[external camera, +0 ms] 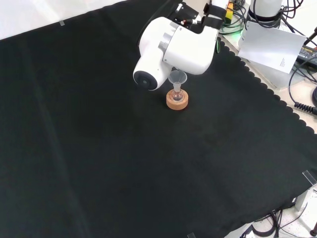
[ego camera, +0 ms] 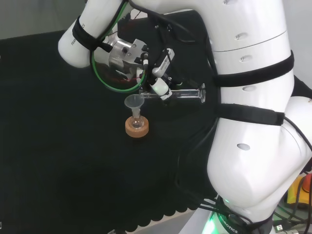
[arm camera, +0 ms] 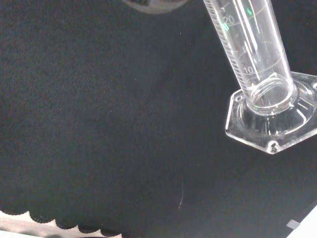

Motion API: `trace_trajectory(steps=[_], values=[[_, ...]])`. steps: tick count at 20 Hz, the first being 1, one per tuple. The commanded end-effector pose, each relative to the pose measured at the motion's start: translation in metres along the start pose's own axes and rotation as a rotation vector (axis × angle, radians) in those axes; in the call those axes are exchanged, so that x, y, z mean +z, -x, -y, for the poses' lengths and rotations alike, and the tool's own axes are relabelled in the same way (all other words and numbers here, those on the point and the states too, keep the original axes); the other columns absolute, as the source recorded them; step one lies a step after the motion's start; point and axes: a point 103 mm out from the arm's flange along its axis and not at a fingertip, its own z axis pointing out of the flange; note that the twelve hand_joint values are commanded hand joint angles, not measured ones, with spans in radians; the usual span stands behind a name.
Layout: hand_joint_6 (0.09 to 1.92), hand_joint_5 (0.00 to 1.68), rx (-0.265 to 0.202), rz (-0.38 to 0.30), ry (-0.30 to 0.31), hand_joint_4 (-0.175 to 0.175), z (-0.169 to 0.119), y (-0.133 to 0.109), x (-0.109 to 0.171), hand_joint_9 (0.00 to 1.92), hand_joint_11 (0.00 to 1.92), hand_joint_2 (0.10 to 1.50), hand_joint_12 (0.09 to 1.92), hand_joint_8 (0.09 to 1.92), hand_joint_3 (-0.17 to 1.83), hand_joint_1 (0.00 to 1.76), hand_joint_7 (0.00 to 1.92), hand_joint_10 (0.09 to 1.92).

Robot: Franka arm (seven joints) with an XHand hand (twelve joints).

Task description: Pour the water from the graduated cylinder into the round-bottom flask.

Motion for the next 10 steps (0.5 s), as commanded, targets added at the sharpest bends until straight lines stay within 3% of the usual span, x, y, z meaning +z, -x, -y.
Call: trace_trajectory(steps=[1,10], values=[[1.06,0.96,0.009,0.006,-0.009,-0.175,0.0005,-0.0010,-0.0018,1.41,1.22,1.06,0.75,0.34,0.15,1.15,1.25,0.09],[1.05,0.97,0.028,0.032,-0.023,-0.175,0.0040,-0.0098,-0.0114,1.42,1.23,1.05,0.75,0.33,0.16,1.15,1.25,0.09]])
